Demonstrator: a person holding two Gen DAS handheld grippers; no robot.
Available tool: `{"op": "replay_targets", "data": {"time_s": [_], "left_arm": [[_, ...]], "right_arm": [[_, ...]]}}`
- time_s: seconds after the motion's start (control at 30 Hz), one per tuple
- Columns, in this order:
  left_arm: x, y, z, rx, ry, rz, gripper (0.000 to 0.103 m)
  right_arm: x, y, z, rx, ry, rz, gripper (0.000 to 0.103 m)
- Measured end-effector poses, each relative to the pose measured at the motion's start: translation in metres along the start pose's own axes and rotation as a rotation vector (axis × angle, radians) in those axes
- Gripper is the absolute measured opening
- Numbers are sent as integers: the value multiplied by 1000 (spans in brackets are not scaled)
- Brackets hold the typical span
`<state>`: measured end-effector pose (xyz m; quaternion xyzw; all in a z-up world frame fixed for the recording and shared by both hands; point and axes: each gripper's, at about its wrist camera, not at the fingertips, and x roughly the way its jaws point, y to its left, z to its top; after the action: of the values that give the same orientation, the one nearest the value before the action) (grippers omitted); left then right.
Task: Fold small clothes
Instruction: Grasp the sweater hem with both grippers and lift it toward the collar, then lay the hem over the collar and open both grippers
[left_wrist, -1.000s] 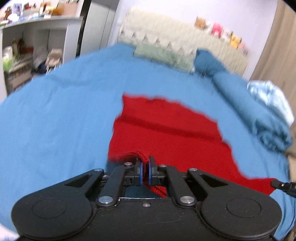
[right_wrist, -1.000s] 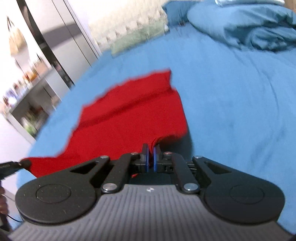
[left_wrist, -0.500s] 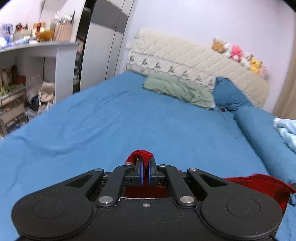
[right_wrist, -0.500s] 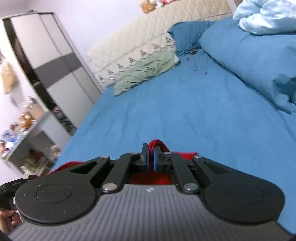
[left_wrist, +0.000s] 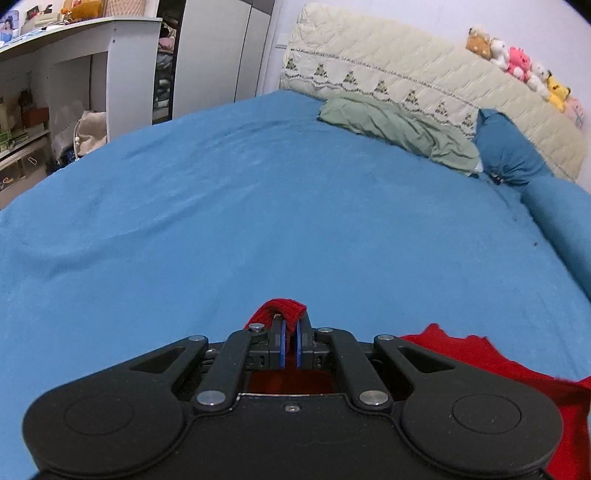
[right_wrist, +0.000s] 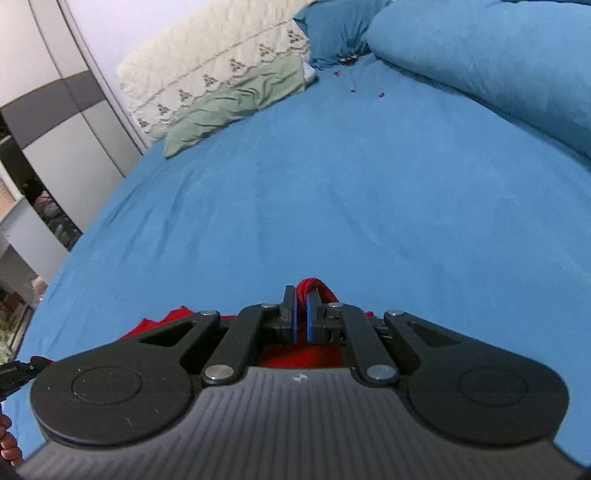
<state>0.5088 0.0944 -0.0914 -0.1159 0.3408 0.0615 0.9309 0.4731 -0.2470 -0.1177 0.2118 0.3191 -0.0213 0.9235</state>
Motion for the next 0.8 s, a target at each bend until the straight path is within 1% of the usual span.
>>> {"op": "replay_targets", "data": {"time_s": [0.03,0.07,0.1,0.13,0.17,0.2,0.23,0.27,0.3,0.33,0.37,0.43,0.5,0.6,0.63,0.67,0.7,0.73,0.8], "left_arm": [[2,-2,1,-2,4,-11,7],[0,-2,2,-1,-1,-18,13],[-5,-2,3,6,-11,-19,35],[-13,-3,3,20,-30,-22,49],[-23,-3,2,44,-57,-27,70],[-34,-3,0,75,-90,-27,74],[-46,-2,-5,108,-125,-25,74],[-58,-2,-11,136,-137,-30,77],[-68,0,-19,155,-136,-48,84],[-74,3,-28,169,-127,-73,87],[-77,4,-38,178,-108,-95,87],[-72,5,-61,210,-38,-127,87],[-63,3,-84,255,12,-111,87],[-45,3,-110,294,92,-95,87],[-41,4,-115,305,101,-87,87],[-41,5,-119,316,88,-84,89],[-41,6,-120,318,78,-87,89],[-40,4,-120,317,82,-88,90],[-39,5,-118,319,90,-89,91]], "right_arm": [[4,1,0,3,7,-2,24],[7,2,2,12,14,-11,30],[4,3,4,20,14,-13,38],[-2,3,3,23,3,1,65],[-13,5,1,12,-19,15,85],[-25,10,-3,-23,-54,16,90],[-35,14,-7,-67,-83,17,92],[-45,19,-13,-117,-97,29,92],[-52,23,-20,-159,-92,44,92],[-58,26,-29,-190,-82,56,92],[-61,28,-40,-210,-68,64,94],[-60,29,-59,-235,-27,65,95],[-52,27,-77,-255,11,33,95],[-35,12,-95,-236,47,-43,94],[-28,7,-96,-224,53,-72,94],[-22,-1,-96,-201,58,-100,94],[-20,-11,-98,-169,57,-109,94],[-21,-19,-97,-131,50,-83,94],[-23,-22,-98,-113,45,-69,95]]}}
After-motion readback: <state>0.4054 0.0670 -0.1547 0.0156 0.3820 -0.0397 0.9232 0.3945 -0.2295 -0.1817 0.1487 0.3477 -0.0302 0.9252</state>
